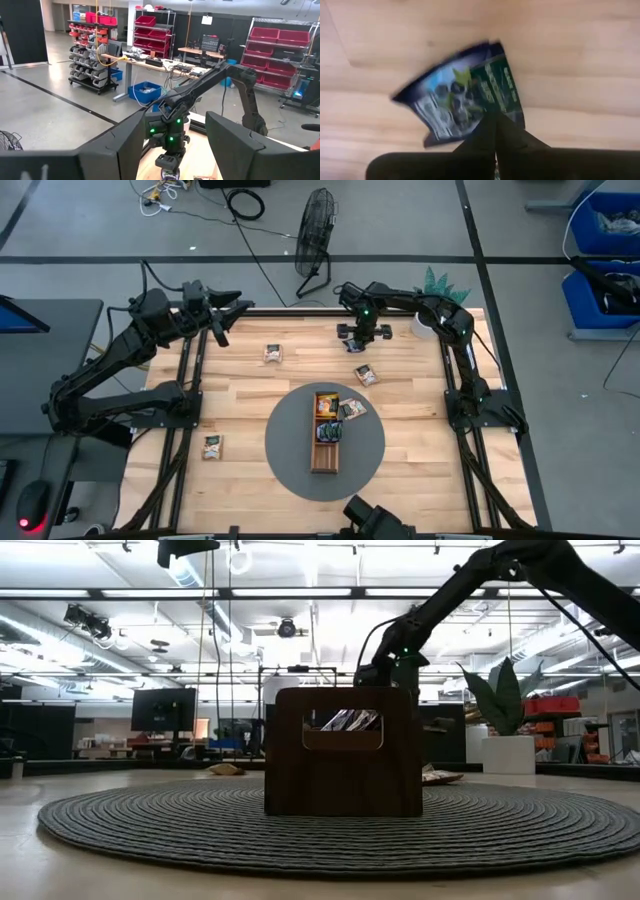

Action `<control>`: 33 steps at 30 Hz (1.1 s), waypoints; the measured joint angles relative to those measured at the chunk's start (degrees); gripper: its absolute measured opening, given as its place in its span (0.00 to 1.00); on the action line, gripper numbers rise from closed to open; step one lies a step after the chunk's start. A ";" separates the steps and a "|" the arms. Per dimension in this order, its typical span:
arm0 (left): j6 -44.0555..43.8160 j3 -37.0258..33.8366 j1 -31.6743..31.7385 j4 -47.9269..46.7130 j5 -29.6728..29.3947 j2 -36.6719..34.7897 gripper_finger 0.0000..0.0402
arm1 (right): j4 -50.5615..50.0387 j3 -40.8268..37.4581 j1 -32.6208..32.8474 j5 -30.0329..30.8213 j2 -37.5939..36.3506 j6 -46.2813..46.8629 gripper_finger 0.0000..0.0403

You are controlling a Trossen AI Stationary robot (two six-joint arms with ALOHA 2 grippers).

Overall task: Pick & Place Tea
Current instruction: Put the purple tea bag into the middle section of the wooden organizer

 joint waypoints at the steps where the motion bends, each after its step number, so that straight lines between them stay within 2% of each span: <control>1: 0.01 0.00 0.00 0.00 0.00 0.02 0.53 | -0.13 0.00 0.24 0.34 -0.19 -0.61 0.00; 6: -0.05 0.00 0.00 0.00 0.02 0.00 0.53 | 1.66 0.00 0.87 1.24 -2.94 -5.99 0.00; 10: -0.05 0.00 0.00 0.00 0.02 0.00 0.53 | -0.61 0.00 0.92 4.57 -4.23 -10.09 0.06; 17: -0.49 0.00 0.00 0.04 0.02 0.00 0.53 | -1.85 -2.43 0.36 0.87 -4.27 -10.37 0.30; 21: -0.45 0.00 0.00 0.11 0.02 0.00 0.53 | -1.72 -4.56 0.42 0.62 -4.27 -9.35 0.45; 24: -0.45 0.00 0.00 0.11 0.02 0.00 0.53 | -1.22 -5.58 0.69 0.63 -4.27 -9.15 0.52; 28: -0.49 0.00 -0.02 0.09 0.02 0.00 0.53 | -0.65 -6.44 1.90 2.53 -5.41 -9.75 0.57; 33: -0.47 0.00 -0.02 0.09 0.02 0.00 0.53 | 5.70 -11.13 3.48 3.46 -12.41 -8.40 0.57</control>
